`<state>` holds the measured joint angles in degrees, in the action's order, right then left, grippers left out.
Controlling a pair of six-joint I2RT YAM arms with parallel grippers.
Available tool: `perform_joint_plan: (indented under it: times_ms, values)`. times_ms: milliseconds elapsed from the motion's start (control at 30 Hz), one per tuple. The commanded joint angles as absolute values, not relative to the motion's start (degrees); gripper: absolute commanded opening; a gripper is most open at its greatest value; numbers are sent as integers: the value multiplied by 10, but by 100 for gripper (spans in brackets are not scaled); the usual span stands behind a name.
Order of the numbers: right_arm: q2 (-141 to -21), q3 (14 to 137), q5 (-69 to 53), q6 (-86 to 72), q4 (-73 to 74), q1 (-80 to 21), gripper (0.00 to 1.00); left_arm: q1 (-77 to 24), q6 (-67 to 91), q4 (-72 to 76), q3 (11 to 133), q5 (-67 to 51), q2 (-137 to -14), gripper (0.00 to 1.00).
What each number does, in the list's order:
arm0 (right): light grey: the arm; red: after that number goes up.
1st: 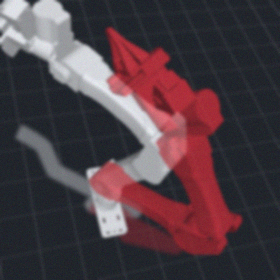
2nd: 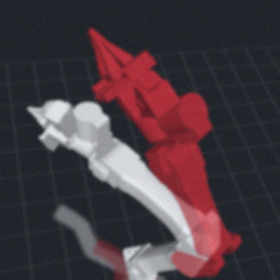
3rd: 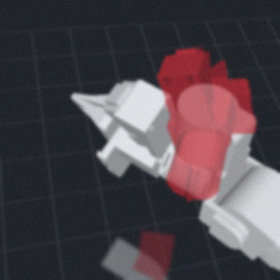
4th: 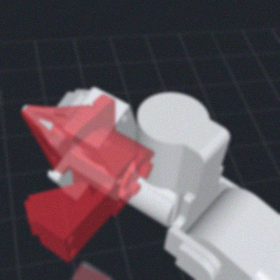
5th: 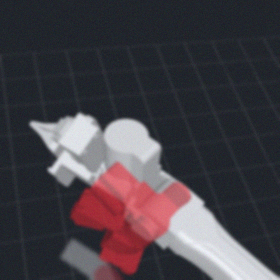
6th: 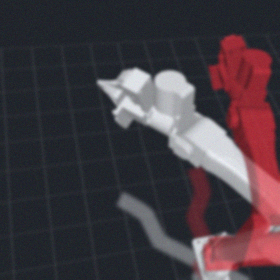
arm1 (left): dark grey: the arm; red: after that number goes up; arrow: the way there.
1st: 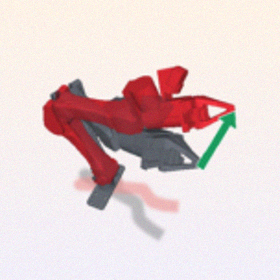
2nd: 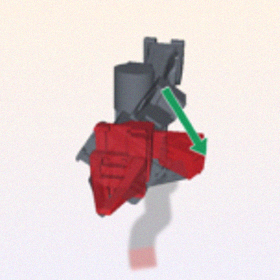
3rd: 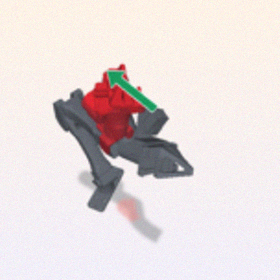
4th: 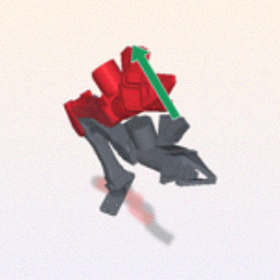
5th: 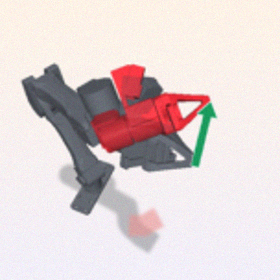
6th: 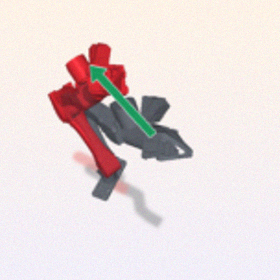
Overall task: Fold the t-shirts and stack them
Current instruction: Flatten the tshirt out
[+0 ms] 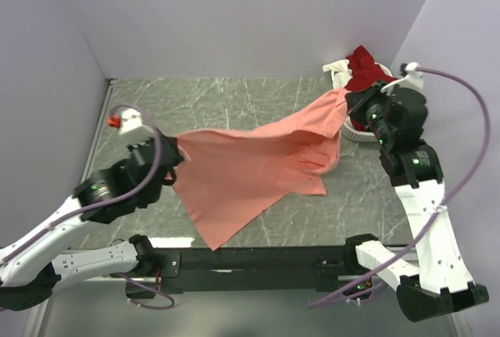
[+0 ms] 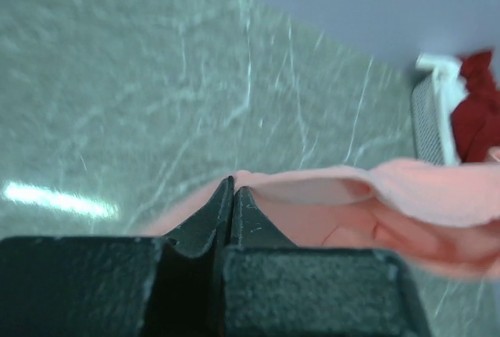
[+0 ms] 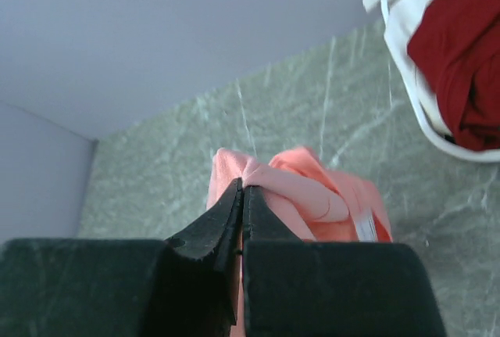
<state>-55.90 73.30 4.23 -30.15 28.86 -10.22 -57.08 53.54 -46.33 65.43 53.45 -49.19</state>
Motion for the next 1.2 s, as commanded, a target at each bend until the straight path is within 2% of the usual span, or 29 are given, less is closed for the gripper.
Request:
perform_joint_plan:
  times_ms: [0, 167, 300, 333, 367, 433, 467, 567, 633, 667, 700, 767, 800, 833, 900, 933, 1000, 1033, 1167]
  values:
    - [-536, 803, 43, -302, 318, -91, 0, -562, 454, -484, 727, 619, -473, 1]
    - [-540, 862, 15, -336, 295, -90, 0, -559, 340, -376, 764, 678, -454, 1]
    - [-581, 897, 2, -351, 228, -88, 0, -529, 94, -56, 711, 680, -460, 1]
    - [-606, 917, 2, -351, 216, -88, 0, -511, 79, -33, 708, 625, -470, 1]
    - [-620, 925, 2, -352, 196, -88, 0, -447, 83, -34, 718, 586, -507, 1]
    - [-665, 953, -17, -352, 170, -88, 0, -352, 154, -104, 787, 465, -560, 1]
    - [-681, 962, -19, -355, 146, -87, 0, -252, 182, -118, 809, 335, -616, 1]
    - [-752, 997, -39, -361, 80, -85, 0, -122, 245, -83, 865, 173, -717, 1]
    - [-818, 1045, -42, -364, 55, -83, 0, -81, 274, -72, 938, 116, -778, 1]
    - [-843, 1070, -43, -366, 42, -81, 0, -52, 281, -80, 975, 94, -848, 1]
    - [-899, 1099, -46, -368, 38, -81, 0, -41, 291, -87, 1058, 56, -885, 1]
    - [-961, 1215, -55, -373, 43, -78, 0, -14, 297, -99, 1147, 17, -987, 1]
    - [-1024, 1265, -61, -374, 53, -76, 0, -8, 301, -120, 1244, -9, -1018, 1]
    - [-1058, 1373, -65, -378, 63, -74, 0, -4, 304, -133, 1296, -15, -1075, 0]
    - [-1123, 1466, -74, -394, 74, -64, 0, 15, 312, -155, 1410, -35, -1115, 0]
    - [-1129, 1505, -75, -401, 68, -61, 0, 21, 318, -151, 1425, -54, -1123, 0]
    - [-1091, 1477, -74, -414, 9, -51, 0, 42, 339, -96, 1385, -68, -1099, 0]
    - [-1066, 1403, -67, -417, -17, -48, 0, 49, 345, -71, 1356, -77, -1080, 0]
    - [-955, 1248, -54, -398, -80, -48, 0, 67, 338, -42, 1260, -69, -989, 0]
